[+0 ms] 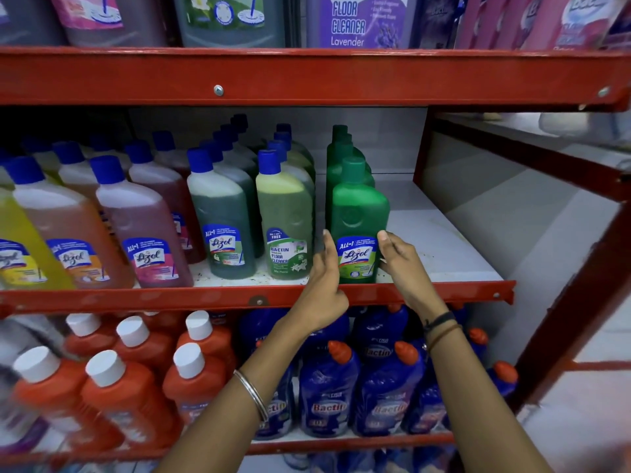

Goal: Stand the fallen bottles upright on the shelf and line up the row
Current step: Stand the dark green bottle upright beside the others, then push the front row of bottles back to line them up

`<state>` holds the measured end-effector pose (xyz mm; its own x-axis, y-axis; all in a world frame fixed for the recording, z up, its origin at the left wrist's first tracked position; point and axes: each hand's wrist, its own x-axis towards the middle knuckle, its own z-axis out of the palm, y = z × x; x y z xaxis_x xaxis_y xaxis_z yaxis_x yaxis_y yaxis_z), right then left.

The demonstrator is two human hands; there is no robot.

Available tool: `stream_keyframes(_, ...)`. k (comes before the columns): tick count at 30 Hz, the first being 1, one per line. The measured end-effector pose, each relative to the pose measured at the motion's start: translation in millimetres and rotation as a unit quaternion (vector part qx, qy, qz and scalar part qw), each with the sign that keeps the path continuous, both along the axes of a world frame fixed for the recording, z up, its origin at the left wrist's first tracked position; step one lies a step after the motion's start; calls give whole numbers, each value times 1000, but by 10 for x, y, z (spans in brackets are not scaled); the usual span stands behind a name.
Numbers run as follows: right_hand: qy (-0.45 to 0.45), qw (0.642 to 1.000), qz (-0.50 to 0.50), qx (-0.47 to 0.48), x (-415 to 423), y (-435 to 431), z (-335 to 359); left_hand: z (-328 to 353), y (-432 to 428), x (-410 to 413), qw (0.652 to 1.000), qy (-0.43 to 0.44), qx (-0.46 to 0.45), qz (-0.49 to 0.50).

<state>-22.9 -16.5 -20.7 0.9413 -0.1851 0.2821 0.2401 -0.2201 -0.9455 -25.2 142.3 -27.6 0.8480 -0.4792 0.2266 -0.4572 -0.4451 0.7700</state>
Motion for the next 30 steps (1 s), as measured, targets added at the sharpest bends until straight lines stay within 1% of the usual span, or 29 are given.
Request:
stream_keyframes(1, 3, 1000, -4, 7, -16, 31, 10, -8, 13, -18, 1000, 0, -8, -2)
stream_keyframes(2, -3, 999, -29, 13, -30, 81, 10, -18, 31, -30, 1000, -7, -22, 9)
stream_keyframes(3, -26, 996, -79, 19, -65, 147, -1, -38, 53, -44, 998, -24, -51, 34)
stream_keyframes(4, -77, 986, -149, 20, -129, 235, -18, -57, 86, -64, 991, -50, -100, 74)
stream_keyframes(5, -149, 966, -210, 18, -226, 326, -34, -81, 122, -92, 977, -77, -160, 118)
stream_keyframes(6, -218, 947, -235, 4, -316, 425, -70, -109, 185, -120, 957, -106, -216, 164)
stream_keyframes(7, -263, 940, -215, -19, -377, 533, -115, -138, 265, -135, 934, -131, -263, 202)
stream_keyframes(8, -274, 947, -165, -42, -425, 642, -149, -154, 345, -142, 918, -142, -293, 225)
stream_keyframes(9, -257, 959, -102, -60, -449, 754, -179, -162, 425, -133, 910, -143, -313, 232)
stream_keyframes(10, -226, 971, -44, -72, -444, 861, -194, -159, 488, -104, 910, -130, -320, 228)
stream_keyframes(12, -148, 985, 28, -86, -371, 1062, -176, -147, 566, -16, 928, -75, -308, 194)
stream_keyframes(13, -106, 990, 40, -87, -307, 1161, -151, -137, 601, 35, 939, -49, -291, 178)
stream_keyframes(15, -35, 996, 31, -75, -142, 1303, -88, -87, 633, 131, 954, -20, -253, 160)
stream_keyframes(17, 5, 1000, 4, -26, 26, 1391, -7, -22, 657, 218, 961, 2, -234, 146)
stream_keyframes(19, 25, 999, -23, 39, 143, 1444, 59, 29, 678, 283, 966, 19, -218, 138)
stream_keyframes(21, 29, 996, -36, 72, 171, 1466, 87, 69, 711, 290, 971, 26, -192, 138)
stream_keyframes(24, 21, 994, -33, 105, 128, 1445, 101, 92, 784, 256, 981, 29, -148, 124)
stream_keyframes(27, 7, 992, -19, 123, 53, 1433, 90, 72, 852, 234, 985, 31, -137, 105)
stream_keyframes(30, 16, 992, -19, 120, 6, 1436, 46, 87, 907, 174, 987, 34, -125, 96)
